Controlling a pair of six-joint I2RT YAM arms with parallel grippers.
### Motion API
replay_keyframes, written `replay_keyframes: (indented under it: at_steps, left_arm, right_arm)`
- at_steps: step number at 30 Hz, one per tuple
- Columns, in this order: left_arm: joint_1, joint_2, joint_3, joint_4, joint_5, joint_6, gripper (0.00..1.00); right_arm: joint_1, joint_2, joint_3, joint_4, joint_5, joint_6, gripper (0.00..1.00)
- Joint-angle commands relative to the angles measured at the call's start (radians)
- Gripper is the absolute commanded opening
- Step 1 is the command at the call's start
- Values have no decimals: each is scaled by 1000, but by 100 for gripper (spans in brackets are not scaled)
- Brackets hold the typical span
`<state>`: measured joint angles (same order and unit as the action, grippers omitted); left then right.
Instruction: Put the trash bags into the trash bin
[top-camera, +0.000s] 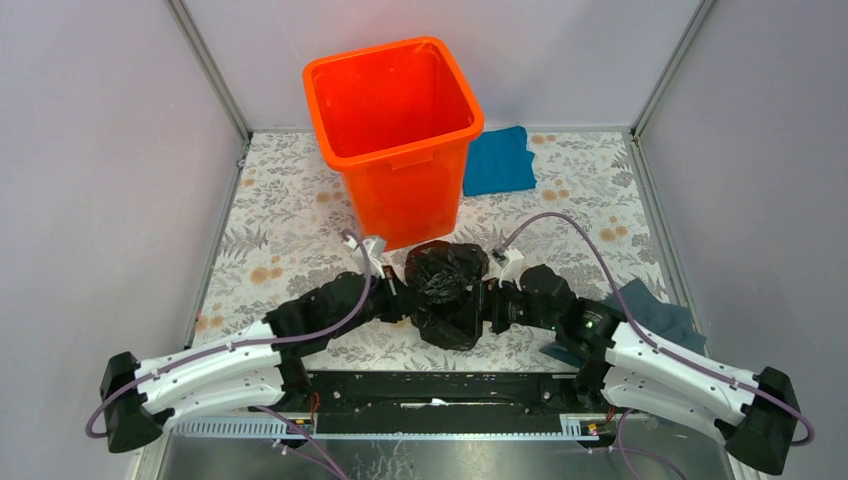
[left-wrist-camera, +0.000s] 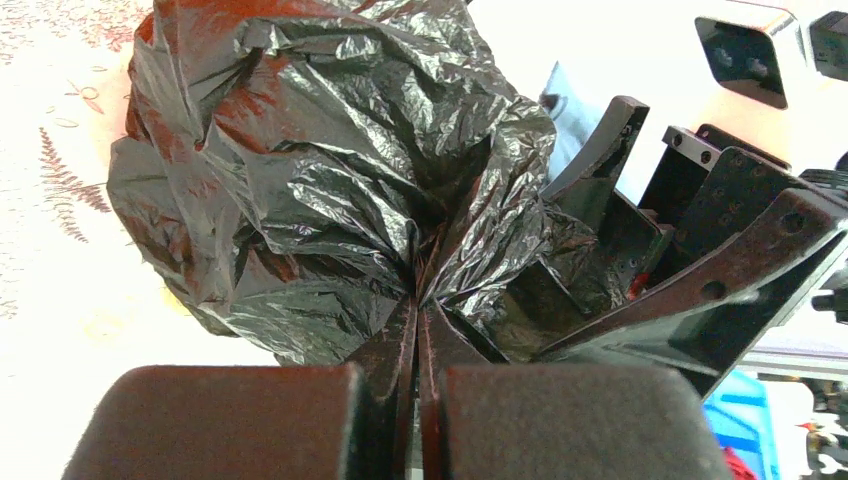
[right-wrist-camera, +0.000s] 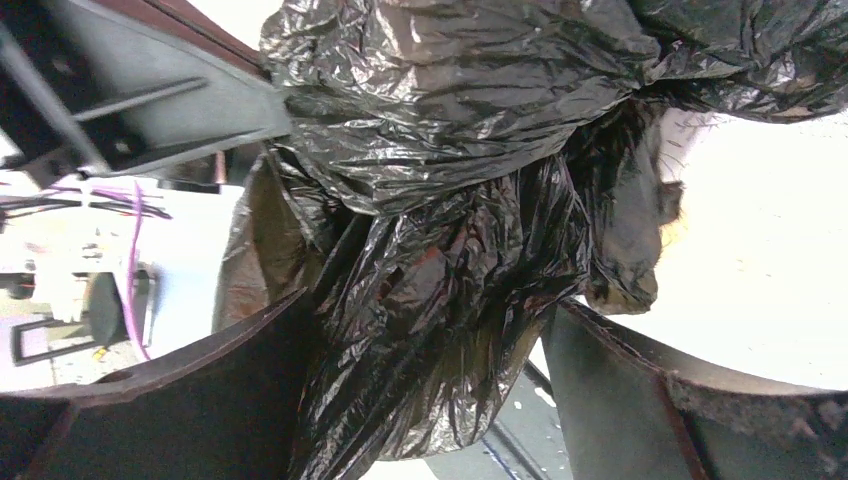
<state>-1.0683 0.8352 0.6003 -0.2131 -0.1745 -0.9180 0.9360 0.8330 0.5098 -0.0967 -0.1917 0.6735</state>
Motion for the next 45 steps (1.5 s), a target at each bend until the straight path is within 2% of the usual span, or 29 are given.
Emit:
replay_keyframes:
  at_steps: [1, 5, 7, 10, 13, 15, 17, 19, 20, 21, 25, 26, 29, 34, 39, 45]
  left_arm:
    - [5, -101, -97, 244, -9, -58, 0]
    - [5, -124, -124, 294, -18, -82, 0]
    - [6, -143, -123, 283, -33, -100, 0]
    - [17, -238, -120, 243, -58, -114, 0]
    - [22, -359, -120, 180, -88, -108, 0]
    - [22, -429, -130, 145, -91, -121, 0]
    - [22, -491, -169, 162, -69, -152, 0]
    - [22, -548, -229, 240, -32, -184, 0]
    - [22, -564, -256, 285, -13, -197, 0]
    - [22, -572, -278, 325, -4, -209, 0]
    - [22, -550, -280, 387, 37, -211, 0]
    - [22, -536, -266, 389, 49, -206, 0]
    - [22, -467, -214, 382, 93, -183, 0]
    - [22, -346, -143, 394, 160, -144, 0]
    - [23, -286, -93, 403, 203, -105, 0]
    - [24, -234, -20, 299, 187, -50, 0]
  right_arm:
    - [1, -85, -1, -6, -16, 80, 87]
    - [0, -90, -50, 139, -86, 151, 78]
    - [1, -94, -49, 108, -39, 121, 64]
    - [1, -126, -73, 25, 50, -10, 45]
    - [1, -212, -143, -2, 153, -34, 19]
    - [1, -276, -176, 3, 175, -23, 17]
    - [1, -323, -196, 34, 168, -10, 23]
    - [0, -338, -206, 64, 155, -11, 47]
    - [1, -332, -197, 57, 155, -18, 55]
    - [1, -312, -183, 41, 159, -30, 59]
    - [0, -241, -85, -80, 185, -103, 63]
    - [1, -233, -64, -106, 209, -111, 67]
    - [0, -244, -49, -106, 195, -98, 97]
    - [1, -250, -133, 130, 16, 18, 100]
    - [1, -204, -126, 104, 89, 13, 100]
    - [1, -116, -116, 172, -8, -4, 100]
